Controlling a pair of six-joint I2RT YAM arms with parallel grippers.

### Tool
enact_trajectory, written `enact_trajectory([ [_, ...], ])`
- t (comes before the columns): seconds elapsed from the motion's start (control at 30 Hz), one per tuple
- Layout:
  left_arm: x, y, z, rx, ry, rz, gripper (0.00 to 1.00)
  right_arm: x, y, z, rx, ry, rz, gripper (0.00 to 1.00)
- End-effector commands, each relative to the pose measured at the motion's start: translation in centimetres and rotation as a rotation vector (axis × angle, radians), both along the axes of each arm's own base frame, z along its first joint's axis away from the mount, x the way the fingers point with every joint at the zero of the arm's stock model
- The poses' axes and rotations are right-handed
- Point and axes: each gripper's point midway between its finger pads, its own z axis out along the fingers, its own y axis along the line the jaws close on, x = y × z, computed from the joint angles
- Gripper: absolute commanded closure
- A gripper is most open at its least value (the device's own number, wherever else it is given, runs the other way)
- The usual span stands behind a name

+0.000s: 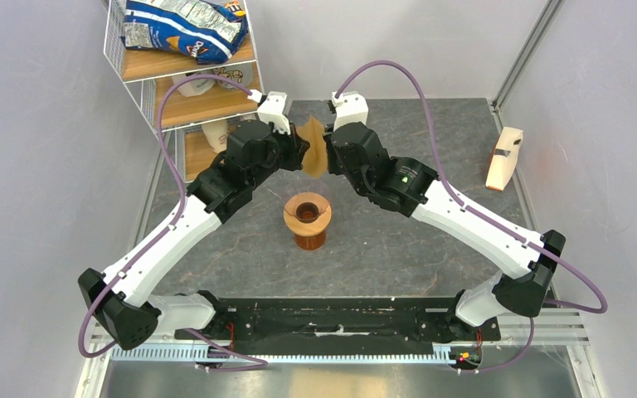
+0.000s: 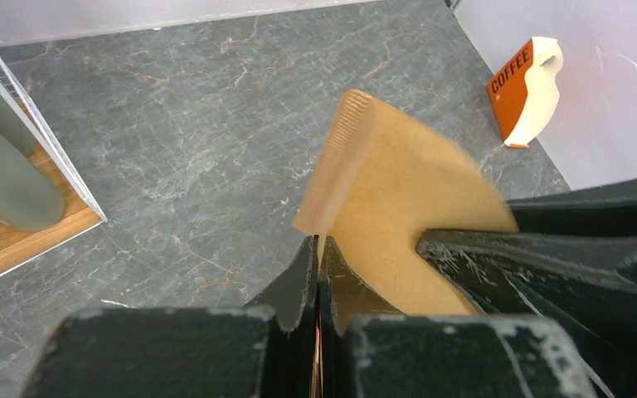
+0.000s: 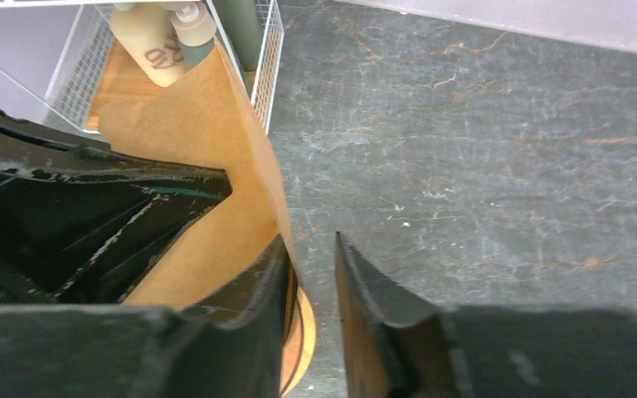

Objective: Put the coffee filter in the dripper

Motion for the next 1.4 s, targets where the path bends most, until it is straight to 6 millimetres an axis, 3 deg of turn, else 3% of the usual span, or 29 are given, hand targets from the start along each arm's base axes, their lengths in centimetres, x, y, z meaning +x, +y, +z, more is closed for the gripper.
enact_trajectory([
  [0.0,-1.1,0.6,1.9,0.021,-0.054,-0.022,0.98,0.2,-0.5,1.5,-0.005,-0.059,-0.005,0.72],
  [0.6,-1.2,1.0,1.5,0.040,-0.057,-0.015,0.98,-0.4,-1.6,1.3,-0.027,-0.063,0.019,1.00],
  [1.0,-2.1,0.7,1.6,0.057,-0.067,-0.080,0.98,-1.0,-1.1,1.3,-0.026,-0.052,0.091,1.00],
  [1.17,-4.3,0.0,2.8,0.047,-0.085,-0.201,0.98,-2.0,-0.3,2.7,-0.034,-0.073,0.194,0.69],
  [1.37,-7.3,-0.2,3.1,0.039,-0.041,-0.317,0.98,-4.6,0.5,3.6,-0.057,-0.106,0.394,0.45],
])
